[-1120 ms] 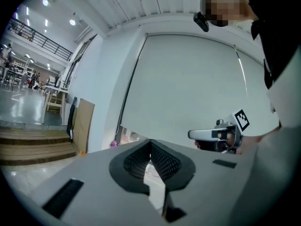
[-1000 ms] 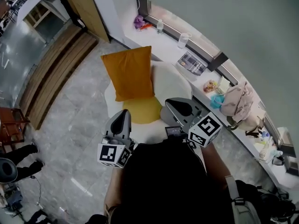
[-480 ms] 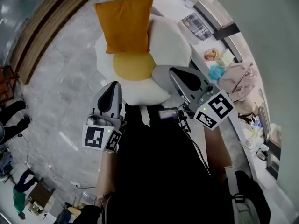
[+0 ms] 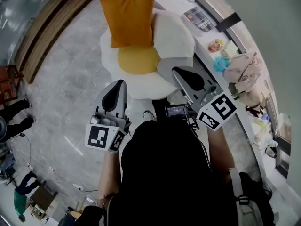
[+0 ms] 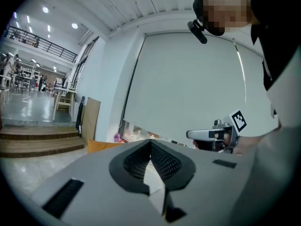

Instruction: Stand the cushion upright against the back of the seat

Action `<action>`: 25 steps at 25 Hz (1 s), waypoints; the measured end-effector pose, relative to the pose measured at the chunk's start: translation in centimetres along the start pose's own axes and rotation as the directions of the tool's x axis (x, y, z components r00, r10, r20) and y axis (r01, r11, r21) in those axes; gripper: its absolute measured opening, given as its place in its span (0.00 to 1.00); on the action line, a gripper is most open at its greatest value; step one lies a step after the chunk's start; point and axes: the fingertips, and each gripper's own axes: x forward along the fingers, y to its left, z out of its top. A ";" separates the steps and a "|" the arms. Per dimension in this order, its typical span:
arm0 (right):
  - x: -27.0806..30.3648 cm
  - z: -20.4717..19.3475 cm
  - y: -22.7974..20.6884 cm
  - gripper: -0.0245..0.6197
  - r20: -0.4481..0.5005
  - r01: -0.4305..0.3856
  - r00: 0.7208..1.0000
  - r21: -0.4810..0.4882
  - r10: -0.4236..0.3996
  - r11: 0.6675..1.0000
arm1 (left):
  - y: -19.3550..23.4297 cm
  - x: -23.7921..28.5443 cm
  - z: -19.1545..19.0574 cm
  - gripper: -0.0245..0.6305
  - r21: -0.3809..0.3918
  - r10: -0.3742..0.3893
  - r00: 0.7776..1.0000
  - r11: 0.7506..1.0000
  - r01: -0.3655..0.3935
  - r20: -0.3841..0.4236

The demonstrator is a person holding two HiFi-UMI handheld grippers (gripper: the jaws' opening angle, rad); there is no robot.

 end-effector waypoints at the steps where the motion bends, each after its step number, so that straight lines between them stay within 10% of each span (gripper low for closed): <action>1: -0.6 -0.3 1.1 0.06 0.003 0.003 1.000 -0.003 -0.003 1.000 | -0.4 -1.1 -0.2 0.06 0.005 -0.006 1.000 1.000 0.006 0.004; 14: -9.6 -4.5 14.1 0.06 -0.005 0.032 0.999 -0.062 -0.032 0.998 | -5.7 -15.1 -5.9 0.06 -0.014 -0.039 0.999 0.999 0.039 0.018; 25: -15.3 -6.9 15.7 0.06 -0.023 0.063 0.998 -0.035 -0.064 0.997 | -12.6 -17.2 -9.1 0.06 -0.052 -0.166 0.986 0.985 0.165 -0.021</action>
